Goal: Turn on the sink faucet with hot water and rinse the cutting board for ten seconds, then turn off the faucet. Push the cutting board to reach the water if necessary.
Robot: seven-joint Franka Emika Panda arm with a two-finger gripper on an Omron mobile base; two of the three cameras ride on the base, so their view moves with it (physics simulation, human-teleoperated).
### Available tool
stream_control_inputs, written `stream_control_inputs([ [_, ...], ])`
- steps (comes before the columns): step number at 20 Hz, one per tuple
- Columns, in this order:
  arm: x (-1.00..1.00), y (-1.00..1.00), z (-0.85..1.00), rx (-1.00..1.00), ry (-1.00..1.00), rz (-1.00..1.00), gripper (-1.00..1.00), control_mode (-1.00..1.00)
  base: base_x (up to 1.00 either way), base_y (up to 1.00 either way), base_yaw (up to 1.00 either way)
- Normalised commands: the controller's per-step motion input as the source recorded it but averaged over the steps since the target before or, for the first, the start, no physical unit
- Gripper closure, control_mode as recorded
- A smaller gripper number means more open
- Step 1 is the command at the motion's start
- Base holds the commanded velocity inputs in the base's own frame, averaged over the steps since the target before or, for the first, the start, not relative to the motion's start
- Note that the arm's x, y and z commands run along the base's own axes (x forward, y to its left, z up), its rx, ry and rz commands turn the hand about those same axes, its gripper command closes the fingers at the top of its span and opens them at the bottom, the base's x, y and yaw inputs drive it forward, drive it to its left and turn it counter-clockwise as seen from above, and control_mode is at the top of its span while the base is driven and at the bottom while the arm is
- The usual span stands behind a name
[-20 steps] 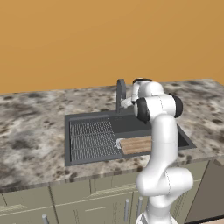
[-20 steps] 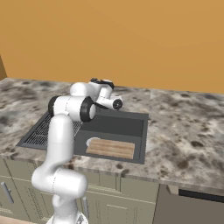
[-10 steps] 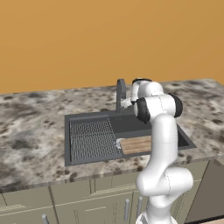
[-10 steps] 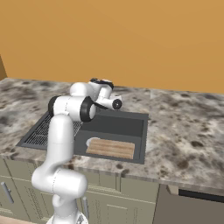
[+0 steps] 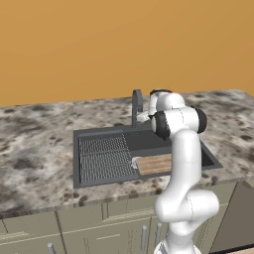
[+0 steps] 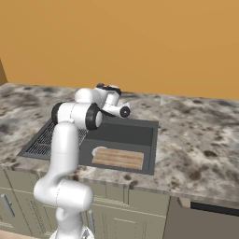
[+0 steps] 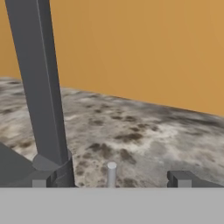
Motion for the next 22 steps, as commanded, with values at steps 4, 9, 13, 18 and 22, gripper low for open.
stream_control_inputs([
  [4, 0.03, 0.00, -0.04, 0.00, 0.00, 0.00, -1.00, -1.00, 0.00, 0.00, 0.00],
  [9, 0.06, 0.00, 0.00, 0.00, 0.00, 0.00, -1.00, -1.00, 0.00, 0.00, 0.00],
  [13, 0.08, 0.00, 0.00, 0.00, 0.00, 0.00, -1.00, -1.00, 0.00, 0.00, 0.00],
  [18, 0.08, 0.00, 0.00, 0.00, 0.00, 0.00, -1.00, -1.00, 0.00, 0.00, 0.00],
  [22, 0.03, 0.00, 0.00, 0.00, 0.00, 0.00, -1.00, -1.00, 0.00, 0.00, 0.00],
])
